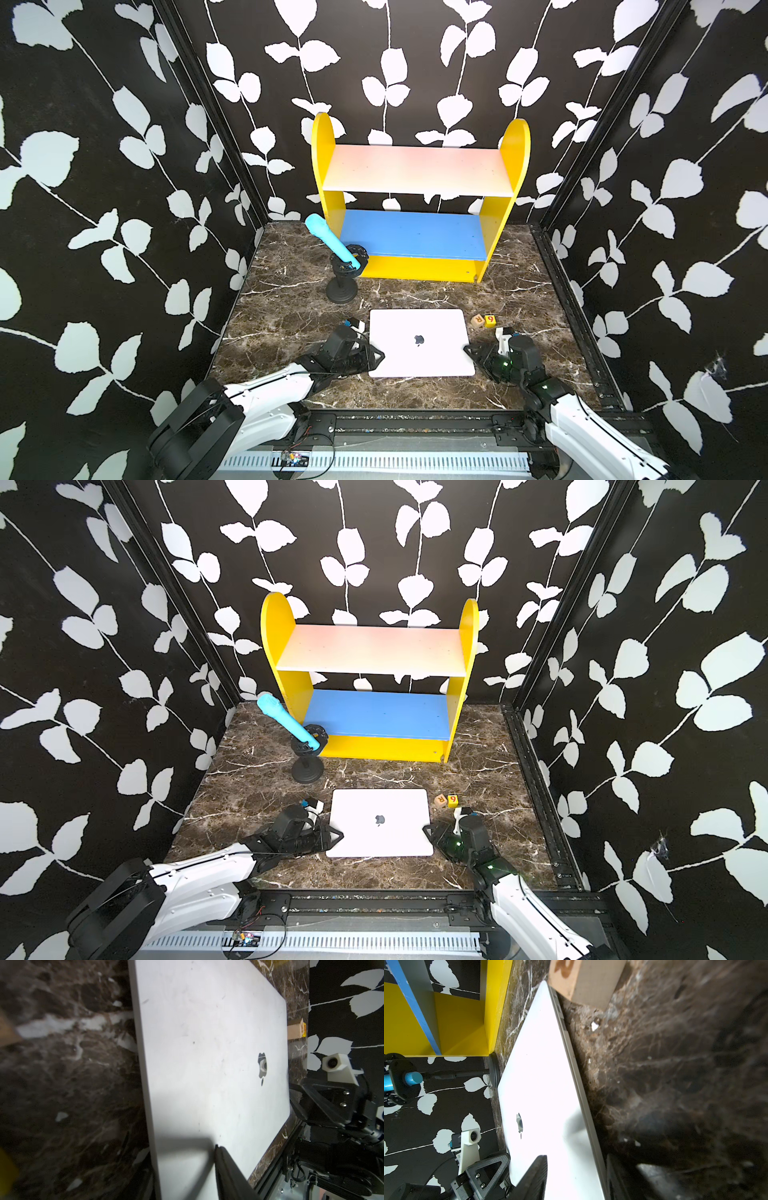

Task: Close the laptop lid and set it aside
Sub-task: Pick up the laptop from the center of the board.

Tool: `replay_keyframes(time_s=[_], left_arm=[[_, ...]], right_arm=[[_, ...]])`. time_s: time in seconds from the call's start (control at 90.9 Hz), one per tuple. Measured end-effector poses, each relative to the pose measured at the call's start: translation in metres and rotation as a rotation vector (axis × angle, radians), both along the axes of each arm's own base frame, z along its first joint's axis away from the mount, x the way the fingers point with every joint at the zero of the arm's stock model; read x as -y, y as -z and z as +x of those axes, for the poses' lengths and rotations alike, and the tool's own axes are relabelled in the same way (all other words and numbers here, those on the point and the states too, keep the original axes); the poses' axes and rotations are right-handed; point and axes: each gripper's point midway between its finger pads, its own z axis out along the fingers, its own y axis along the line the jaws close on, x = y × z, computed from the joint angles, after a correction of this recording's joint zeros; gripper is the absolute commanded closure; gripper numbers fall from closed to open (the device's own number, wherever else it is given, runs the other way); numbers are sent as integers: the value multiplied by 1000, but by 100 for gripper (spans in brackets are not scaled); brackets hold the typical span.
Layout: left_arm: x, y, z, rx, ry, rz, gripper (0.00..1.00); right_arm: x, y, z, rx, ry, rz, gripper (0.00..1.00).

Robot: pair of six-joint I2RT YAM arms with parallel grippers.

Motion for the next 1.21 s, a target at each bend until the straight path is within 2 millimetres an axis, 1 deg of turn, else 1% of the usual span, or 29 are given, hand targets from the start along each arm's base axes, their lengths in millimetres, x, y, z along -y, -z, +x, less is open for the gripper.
replay_keyframes(time_s=[0.275,0.517,0.583,0.715,0.814,0.957,1.21], left_arm=[[2,-3,-2,-29,-26,-44,70],[7,-18,6,5,-57,-113,79],[8,-25,9,25,-64,-132,84],[11,-39,15,74,-79,-172,95],[13,-52,20,111,-85,-212,100],[18,-74,23,162,-81,-283,100],[21,-105,23,228,-79,-379,100]], right_arm=[[3,2,1,2,17,-15,51],[7,2,5,16,39,-30,50],[7,2,6,18,41,-31,49],[7,1,6,20,41,-29,47],[6,1,7,21,39,-28,45],[4,0,6,21,26,-18,42],[-7,-5,0,13,-35,26,29]])
